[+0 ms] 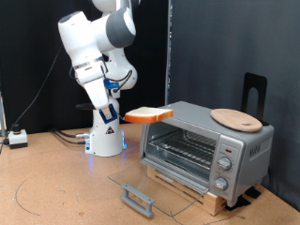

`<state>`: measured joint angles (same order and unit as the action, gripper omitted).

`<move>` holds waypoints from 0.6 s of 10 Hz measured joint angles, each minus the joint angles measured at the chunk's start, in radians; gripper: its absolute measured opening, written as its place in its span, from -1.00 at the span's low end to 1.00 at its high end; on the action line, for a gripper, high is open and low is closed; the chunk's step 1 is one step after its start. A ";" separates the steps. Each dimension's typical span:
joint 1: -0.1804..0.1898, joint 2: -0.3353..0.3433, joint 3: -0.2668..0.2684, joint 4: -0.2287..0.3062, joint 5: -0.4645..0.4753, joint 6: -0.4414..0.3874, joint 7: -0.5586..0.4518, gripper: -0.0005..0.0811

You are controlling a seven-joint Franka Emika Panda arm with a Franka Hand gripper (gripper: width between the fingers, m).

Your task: Make a piece of toast with the oven

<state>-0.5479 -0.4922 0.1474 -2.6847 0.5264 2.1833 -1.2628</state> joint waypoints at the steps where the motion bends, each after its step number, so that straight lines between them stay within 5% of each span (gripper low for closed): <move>1: 0.000 0.013 0.007 -0.025 -0.005 0.035 -0.018 -0.02; 6: 0.003 0.128 0.051 -0.086 -0.023 0.198 -0.035 -0.02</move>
<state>-0.5451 -0.3638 0.1982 -2.7703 0.5034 2.3813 -1.2982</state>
